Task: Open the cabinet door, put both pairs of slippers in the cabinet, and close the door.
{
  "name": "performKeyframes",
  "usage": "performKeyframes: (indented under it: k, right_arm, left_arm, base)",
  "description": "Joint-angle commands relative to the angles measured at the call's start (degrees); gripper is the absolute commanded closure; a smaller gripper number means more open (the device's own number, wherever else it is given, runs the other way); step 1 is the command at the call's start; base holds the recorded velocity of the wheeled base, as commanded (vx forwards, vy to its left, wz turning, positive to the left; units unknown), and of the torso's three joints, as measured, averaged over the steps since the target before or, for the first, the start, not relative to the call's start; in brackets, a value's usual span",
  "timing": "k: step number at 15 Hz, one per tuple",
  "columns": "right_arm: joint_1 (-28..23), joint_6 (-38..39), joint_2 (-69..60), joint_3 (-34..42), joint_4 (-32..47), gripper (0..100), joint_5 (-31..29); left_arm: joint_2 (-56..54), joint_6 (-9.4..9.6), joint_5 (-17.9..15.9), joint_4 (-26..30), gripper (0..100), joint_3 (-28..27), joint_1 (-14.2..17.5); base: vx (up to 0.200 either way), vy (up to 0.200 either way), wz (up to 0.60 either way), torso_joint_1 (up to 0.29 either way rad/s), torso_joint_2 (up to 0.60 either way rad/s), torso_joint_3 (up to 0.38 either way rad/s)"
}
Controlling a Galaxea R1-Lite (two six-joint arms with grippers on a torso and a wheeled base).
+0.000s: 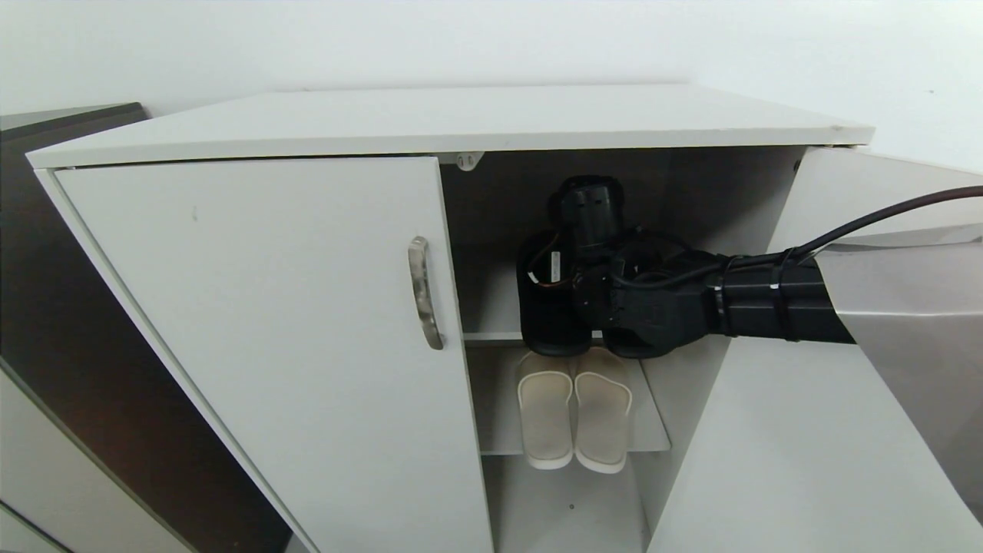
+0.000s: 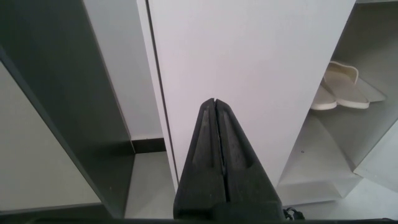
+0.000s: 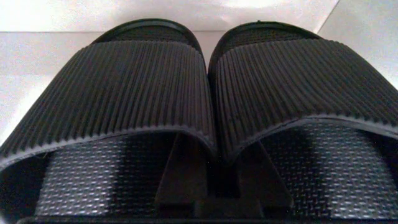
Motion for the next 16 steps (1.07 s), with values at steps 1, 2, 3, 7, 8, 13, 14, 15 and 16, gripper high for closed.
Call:
performKeyframes:
  k: [1, 2, 3, 7, 8, 13, 14, 15, 16]
  right_arm:
    - [0.0, 0.0, 0.1, 0.1, 0.0, 100, 0.0]
    - [0.0, 0.0, 0.1, 0.1, 0.0, 100, 0.0]
    - [0.1, 0.1, -0.1, 0.5, 0.0, 0, 0.0]
    - [0.8, 0.3, -1.8, 3.1, 0.3, 0, 0.0]
    - [1.4, 0.3, -3.4, 4.9, 0.3, 0, -0.1]
    - [4.0, 0.7, -9.1, 12.5, -0.2, 0, -0.5]
    - [5.0, 0.8, -11.1, 15.8, -0.6, 0, -0.6]
    - [5.4, 1.3, -12.4, 17.8, -1.3, 0, -0.6]
    - [6.4, 1.4, -14.2, 20.8, -2.8, 0, -0.6]
  left_arm:
    - [0.0, -0.01, 0.0, 0.0, 100, 0.0, 0.0]
    - [0.0, -0.01, 0.0, 0.0, 100, 0.0, 0.0]
    - [0.0, -0.01, 0.0, 0.0, 100, 0.0, 0.0]
    - [0.0, -0.01, 0.0, 0.0, 100, 0.0, 0.0]
    - [0.0, -0.01, 0.0, 0.0, 100, 0.0, 0.0]
    - [0.0, -0.01, 0.0, 0.0, 100, 0.0, 0.0]
    - [0.0, -0.01, 0.0, 0.0, 100, 0.0, 0.0]
    - [0.0, -0.01, 0.0, 0.0, 100, 0.0, 0.0]
    - [0.0, -0.01, 0.0, 0.0, 100, 0.0, 0.0]
  base:
    - [0.0, 0.0, 0.0, 0.0, 0.0, 0.0]
    - [0.0, 0.0, 0.0, 0.0, 0.0, 0.0]
    - [0.0, 0.0, 0.0, 0.0, 0.0, 0.0]
    - [0.0, 0.0, 0.0, 0.0, 0.0, 0.0]
    - [0.0, 0.0, 0.0, 0.0, 0.0, 0.0]
    - [0.0, 0.0, 0.0, 0.0, 0.0, 0.0]
    - [0.0, 0.0, 0.0, 0.0, 0.0, 0.0]
    - [0.0, 0.0, 0.0, 0.0, 0.0, 0.0]
    - [0.0, 0.0, 0.0, 0.0, 0.0, 0.0]
